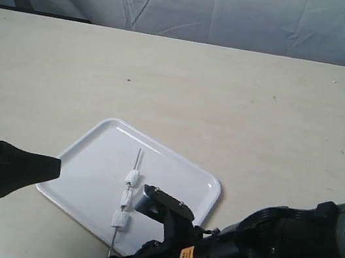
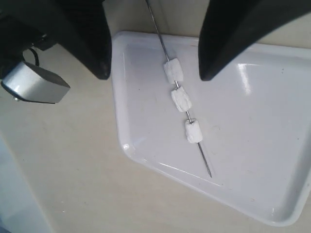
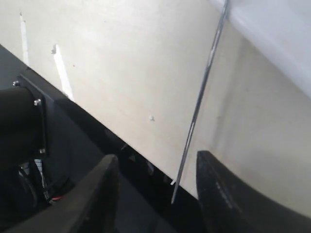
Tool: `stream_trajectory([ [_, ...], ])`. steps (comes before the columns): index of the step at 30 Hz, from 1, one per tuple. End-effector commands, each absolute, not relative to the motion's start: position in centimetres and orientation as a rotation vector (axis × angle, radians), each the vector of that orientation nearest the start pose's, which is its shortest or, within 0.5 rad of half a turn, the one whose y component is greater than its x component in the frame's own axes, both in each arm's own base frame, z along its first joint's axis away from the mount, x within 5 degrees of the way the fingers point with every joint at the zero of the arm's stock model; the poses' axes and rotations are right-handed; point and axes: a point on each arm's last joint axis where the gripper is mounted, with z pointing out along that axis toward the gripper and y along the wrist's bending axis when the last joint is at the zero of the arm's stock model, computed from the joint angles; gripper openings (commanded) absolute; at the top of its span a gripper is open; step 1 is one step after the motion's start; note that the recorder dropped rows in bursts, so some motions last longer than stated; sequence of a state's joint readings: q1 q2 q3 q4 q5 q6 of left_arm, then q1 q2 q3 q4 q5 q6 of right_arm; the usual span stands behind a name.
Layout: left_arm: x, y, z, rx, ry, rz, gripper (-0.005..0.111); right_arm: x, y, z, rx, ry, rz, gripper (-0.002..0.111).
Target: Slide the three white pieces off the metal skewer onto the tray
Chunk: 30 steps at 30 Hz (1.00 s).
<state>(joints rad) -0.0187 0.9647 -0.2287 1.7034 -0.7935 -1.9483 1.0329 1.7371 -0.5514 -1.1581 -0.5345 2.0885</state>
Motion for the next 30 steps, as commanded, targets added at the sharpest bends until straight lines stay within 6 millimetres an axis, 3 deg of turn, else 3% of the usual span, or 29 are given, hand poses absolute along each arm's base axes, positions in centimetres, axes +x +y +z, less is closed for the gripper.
stream_trajectory([
  [1, 12.8, -6.8, 19.8, 0.207, 2.267, -1.036, 0.052, 10.5, 25.4, 11.9, -0.261, 2.891, 1.232, 0.047],
  [13, 12.7, -6.9, 19.9, 0.226, 2.260, -1.042, 0.052, 10.8, 25.3, 11.7, -0.174, 2.895, 1.199, 0.047],
  [30, 12.7, -7.0, 20.0, 0.233, 2.254, -1.057, 0.052, 10.2, 26.1, 10.2, -0.100, 2.963, 1.351, 0.047],
])
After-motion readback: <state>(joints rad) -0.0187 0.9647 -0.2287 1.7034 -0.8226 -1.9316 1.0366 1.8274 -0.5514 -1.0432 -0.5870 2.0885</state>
